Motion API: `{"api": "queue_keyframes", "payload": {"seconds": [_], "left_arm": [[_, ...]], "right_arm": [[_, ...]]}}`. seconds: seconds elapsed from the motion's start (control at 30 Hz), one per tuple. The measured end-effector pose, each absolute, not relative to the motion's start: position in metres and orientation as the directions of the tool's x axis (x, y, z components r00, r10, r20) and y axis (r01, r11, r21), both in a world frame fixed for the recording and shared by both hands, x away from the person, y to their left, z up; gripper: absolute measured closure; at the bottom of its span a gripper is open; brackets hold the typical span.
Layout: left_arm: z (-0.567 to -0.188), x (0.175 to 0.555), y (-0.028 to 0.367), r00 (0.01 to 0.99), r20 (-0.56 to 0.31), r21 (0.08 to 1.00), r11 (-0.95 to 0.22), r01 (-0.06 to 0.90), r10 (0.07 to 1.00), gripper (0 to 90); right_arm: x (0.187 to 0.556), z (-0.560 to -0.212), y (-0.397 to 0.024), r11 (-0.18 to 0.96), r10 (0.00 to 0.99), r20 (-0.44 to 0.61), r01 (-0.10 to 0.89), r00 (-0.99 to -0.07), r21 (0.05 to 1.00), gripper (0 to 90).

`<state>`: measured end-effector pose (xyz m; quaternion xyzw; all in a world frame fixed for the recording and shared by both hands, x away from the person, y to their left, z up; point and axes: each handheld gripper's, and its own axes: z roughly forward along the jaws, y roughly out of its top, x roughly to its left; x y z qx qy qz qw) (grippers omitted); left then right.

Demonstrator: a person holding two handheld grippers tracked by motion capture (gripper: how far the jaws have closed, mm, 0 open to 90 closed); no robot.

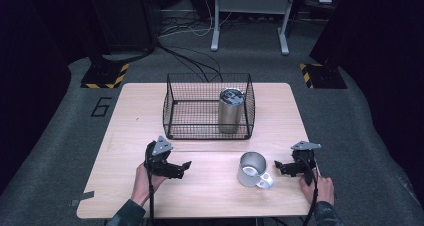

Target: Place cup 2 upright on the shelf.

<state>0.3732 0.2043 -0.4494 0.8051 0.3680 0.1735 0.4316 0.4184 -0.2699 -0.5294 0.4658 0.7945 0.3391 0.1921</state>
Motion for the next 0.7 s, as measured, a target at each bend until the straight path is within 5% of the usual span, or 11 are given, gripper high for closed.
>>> {"api": "queue_keyframes", "payload": {"seconds": [0.7], "left_arm": [[-0.436,0.377,0.111,0.814,-0.084,0.846,-0.39,0.363,0.575,0.0]], "right_arm": [[0.418,-0.529,-0.27,0.338,0.869,0.01,0.61,-0.494,0.717,0.0]]}}
